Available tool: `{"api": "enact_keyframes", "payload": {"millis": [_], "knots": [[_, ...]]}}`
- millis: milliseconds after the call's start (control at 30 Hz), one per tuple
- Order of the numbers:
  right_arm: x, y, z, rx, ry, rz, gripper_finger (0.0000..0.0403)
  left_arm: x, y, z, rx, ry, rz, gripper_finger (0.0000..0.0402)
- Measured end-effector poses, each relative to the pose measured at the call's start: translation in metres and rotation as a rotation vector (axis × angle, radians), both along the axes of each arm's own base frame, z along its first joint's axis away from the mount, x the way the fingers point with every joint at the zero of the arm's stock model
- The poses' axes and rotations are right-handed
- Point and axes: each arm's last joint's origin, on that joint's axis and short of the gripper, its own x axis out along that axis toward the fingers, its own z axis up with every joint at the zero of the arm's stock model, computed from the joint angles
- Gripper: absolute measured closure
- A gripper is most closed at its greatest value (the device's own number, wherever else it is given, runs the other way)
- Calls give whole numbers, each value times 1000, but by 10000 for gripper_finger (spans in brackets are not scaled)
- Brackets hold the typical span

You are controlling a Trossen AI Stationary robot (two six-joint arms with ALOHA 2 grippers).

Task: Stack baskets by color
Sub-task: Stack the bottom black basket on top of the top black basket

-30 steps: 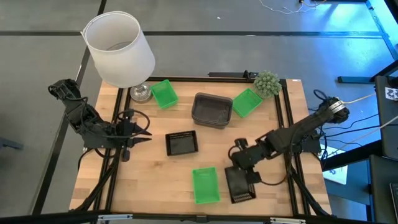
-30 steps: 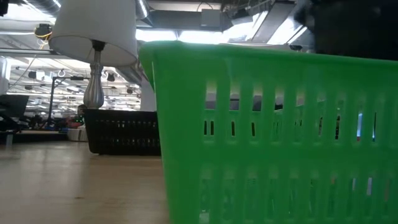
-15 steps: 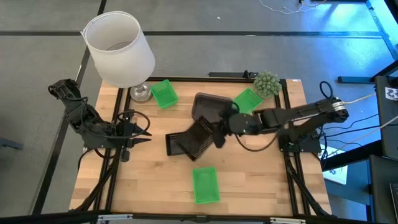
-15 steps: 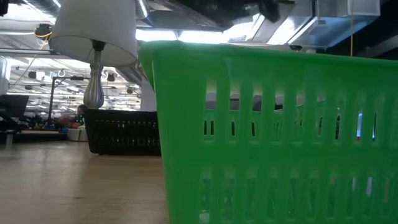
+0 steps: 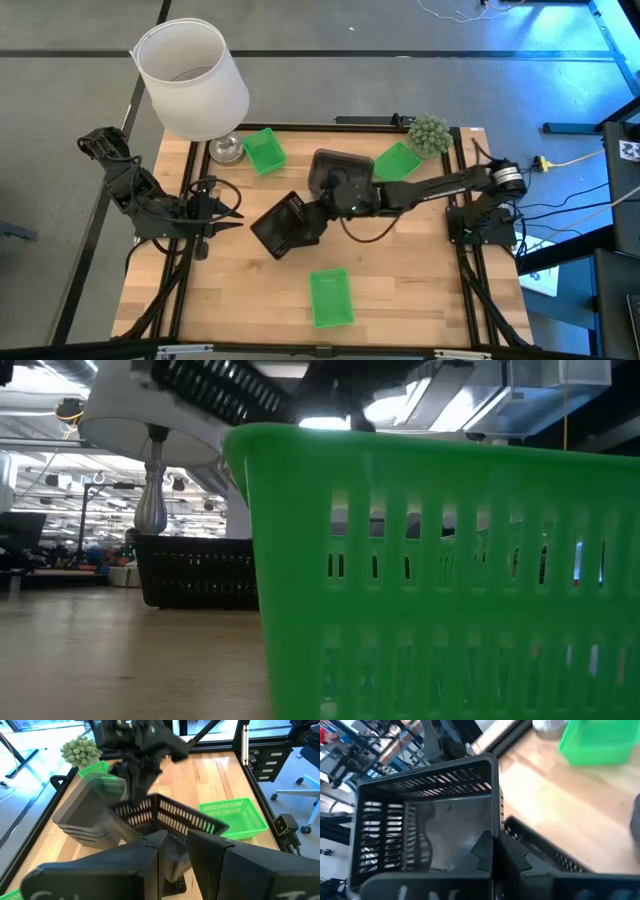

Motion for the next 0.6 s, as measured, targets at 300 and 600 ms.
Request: {"api": "enact_keyframes", "payload": {"millis": [300,600], "knots": [[14,2,-37,27,96,-24,397,0,0,0,2,1,0,335],[19,2,-62,29,176,-33,397,0,0,0,2,2,0,335]]}}
